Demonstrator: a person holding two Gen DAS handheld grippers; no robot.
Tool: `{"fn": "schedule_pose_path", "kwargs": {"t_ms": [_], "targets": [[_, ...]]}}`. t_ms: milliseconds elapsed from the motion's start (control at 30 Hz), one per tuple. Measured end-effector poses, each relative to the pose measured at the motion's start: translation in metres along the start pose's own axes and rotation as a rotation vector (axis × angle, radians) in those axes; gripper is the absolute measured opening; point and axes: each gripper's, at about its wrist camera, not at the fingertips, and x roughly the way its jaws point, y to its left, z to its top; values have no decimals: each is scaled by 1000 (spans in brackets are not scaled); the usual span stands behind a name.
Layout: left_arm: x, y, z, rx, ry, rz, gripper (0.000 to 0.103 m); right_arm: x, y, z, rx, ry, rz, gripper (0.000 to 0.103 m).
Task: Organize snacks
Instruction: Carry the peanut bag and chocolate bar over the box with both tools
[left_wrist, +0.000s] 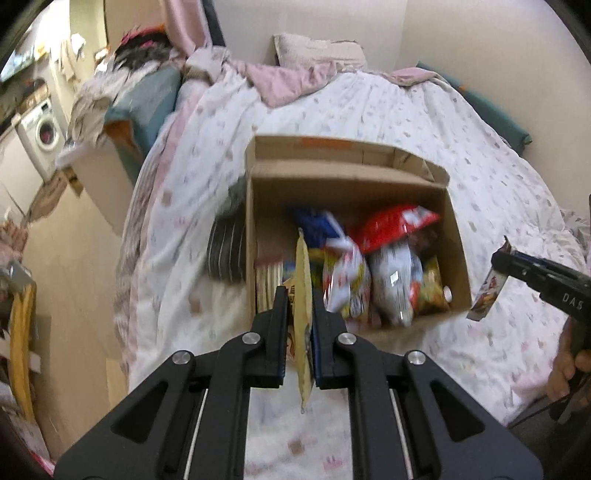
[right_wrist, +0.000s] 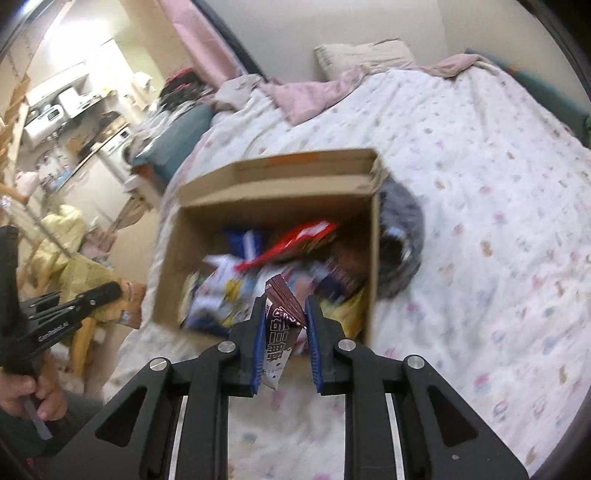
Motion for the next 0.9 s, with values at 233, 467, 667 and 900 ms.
{"fn": "schedule_pose_path", "kwargs": {"t_ms": [233, 467, 667, 900], "targets": [[51, -6, 5, -12, -20, 5, 8, 42, -12, -13, 50, 17, -57, 21], [58, 2, 17, -62, -29, -2, 9, 71, -11, -21, 55, 76, -64, 21], [65, 0, 12, -75, -1, 8, 9, 75, -13, -17, 75, 80, -50, 22], [72, -6, 5, -53, 31, 17, 9, 80, -11, -21, 72, 107, -43, 22]]}}
